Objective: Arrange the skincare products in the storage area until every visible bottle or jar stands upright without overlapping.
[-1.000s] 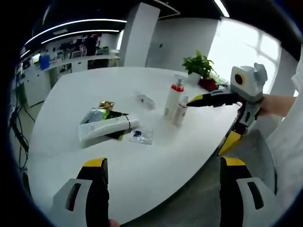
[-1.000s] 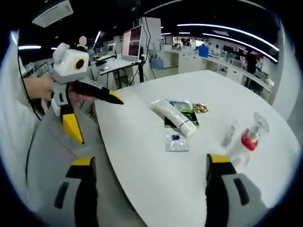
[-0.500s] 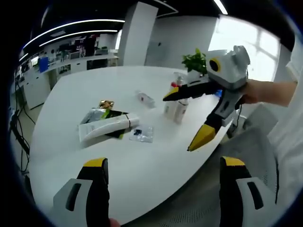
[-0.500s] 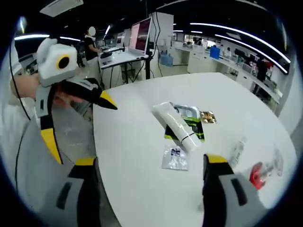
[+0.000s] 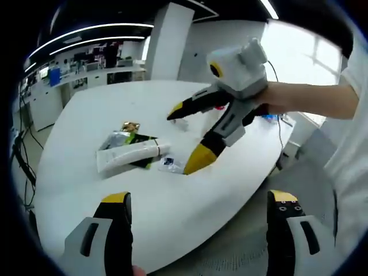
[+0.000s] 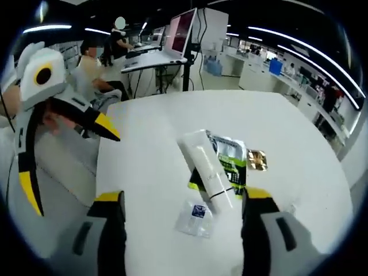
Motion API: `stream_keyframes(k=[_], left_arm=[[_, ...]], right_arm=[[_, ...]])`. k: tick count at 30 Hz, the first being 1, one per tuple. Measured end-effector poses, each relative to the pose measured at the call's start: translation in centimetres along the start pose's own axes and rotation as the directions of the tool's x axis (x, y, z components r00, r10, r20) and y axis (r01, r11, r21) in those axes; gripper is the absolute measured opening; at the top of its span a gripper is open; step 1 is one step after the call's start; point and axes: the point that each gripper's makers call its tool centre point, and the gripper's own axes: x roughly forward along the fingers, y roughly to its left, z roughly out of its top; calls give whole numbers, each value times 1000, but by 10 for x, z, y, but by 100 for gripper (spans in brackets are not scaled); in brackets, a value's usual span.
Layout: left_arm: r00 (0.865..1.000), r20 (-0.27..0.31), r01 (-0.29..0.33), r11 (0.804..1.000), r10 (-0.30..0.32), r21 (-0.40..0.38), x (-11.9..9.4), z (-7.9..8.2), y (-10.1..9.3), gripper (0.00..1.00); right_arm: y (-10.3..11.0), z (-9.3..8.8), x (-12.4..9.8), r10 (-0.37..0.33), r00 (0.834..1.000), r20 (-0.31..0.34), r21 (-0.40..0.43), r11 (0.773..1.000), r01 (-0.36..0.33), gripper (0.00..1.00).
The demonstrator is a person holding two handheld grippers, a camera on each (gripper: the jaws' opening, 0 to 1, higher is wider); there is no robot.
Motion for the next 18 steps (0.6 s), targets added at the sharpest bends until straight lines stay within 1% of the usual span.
stream_keyframes(k=[4,8,11,12,13,14,17,18], left_arm=[[1000,5,-1,1000,1,-11,0,1,1,96],[1000,9,-2,1000,2,-19,0,1,2,96],[1000,9,-4,1000,4,-22,0,1,3,96],[1000,8,-5,1000,5,-22,0,1,3,96],[1000,7,-6,1000,7,-23,0,1,4,96],[1000,7,-8,1000,8,-28,1,1,5,96],[1000,15,-9,998,10,-54,0,2,7,96],[1000,26,-9,998,11,-69,-1,3,9,96]], right_arm=[[-8,8,10,6,1000,-9,-10,1000,-6,80],[-15,15,24,15,1000,-25,-40,999,-16,78],[-17,17,36,44,998,-39,-21,999,-45,76],[-19,19,42,52,998,-45,-27,998,-53,75],[-19,20,46,55,997,-52,-41,998,-57,74],[-22,20,52,56,996,-74,-84,994,-62,75],[-23,18,64,65,992,-112,-129,988,-80,74],[-24,16,70,68,990,-125,-146,985,-87,73]])
